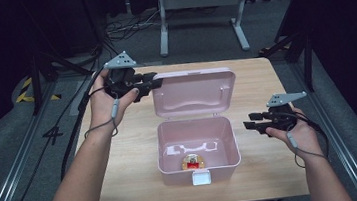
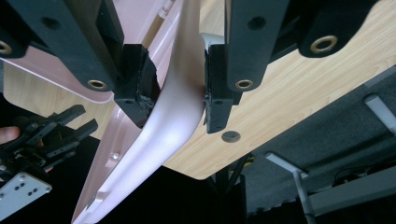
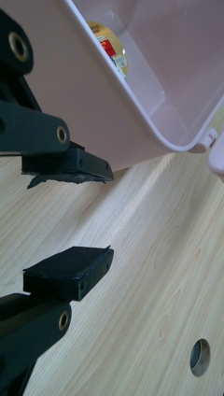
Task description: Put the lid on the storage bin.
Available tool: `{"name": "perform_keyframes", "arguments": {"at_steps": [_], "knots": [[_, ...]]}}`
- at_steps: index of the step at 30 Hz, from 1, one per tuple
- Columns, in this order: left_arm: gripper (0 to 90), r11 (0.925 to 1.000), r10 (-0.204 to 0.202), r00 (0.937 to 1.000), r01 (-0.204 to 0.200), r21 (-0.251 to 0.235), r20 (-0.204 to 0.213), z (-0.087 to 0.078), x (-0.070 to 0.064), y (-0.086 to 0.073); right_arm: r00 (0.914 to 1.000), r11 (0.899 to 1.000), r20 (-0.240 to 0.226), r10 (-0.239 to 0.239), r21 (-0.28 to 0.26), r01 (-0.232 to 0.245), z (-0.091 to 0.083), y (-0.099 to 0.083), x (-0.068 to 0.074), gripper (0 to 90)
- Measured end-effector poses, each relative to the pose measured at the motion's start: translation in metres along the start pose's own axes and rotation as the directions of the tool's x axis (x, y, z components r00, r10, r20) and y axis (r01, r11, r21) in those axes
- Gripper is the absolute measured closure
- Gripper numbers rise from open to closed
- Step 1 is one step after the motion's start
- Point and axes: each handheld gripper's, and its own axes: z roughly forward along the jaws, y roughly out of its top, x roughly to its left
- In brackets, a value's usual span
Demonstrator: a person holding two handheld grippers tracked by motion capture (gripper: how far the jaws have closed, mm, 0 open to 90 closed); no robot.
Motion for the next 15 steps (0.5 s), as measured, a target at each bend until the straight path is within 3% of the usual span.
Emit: {"name": "perform_keyframes", "arguments": {"at_steps": [8, 15], "knots": [[65.3, 0.9993, 0.002, 0.9999, -0.002, -0.037, 0.011, -0.007, -0.009, -0.009, 1.0000, 0.999, -0.003, -0.004, -0.036, 0.003, -0.005, 0.003, 0.005, 57.3], [64.0, 0.9986, 0.024, 0.9996, -0.024, -0.047, -0.013, -0.012, -0.021, -0.014, 0.9997, 0.999, -0.001, -0.022, -0.033, 0.022, -0.007, 0.006, 0.010, 57.3]]}}
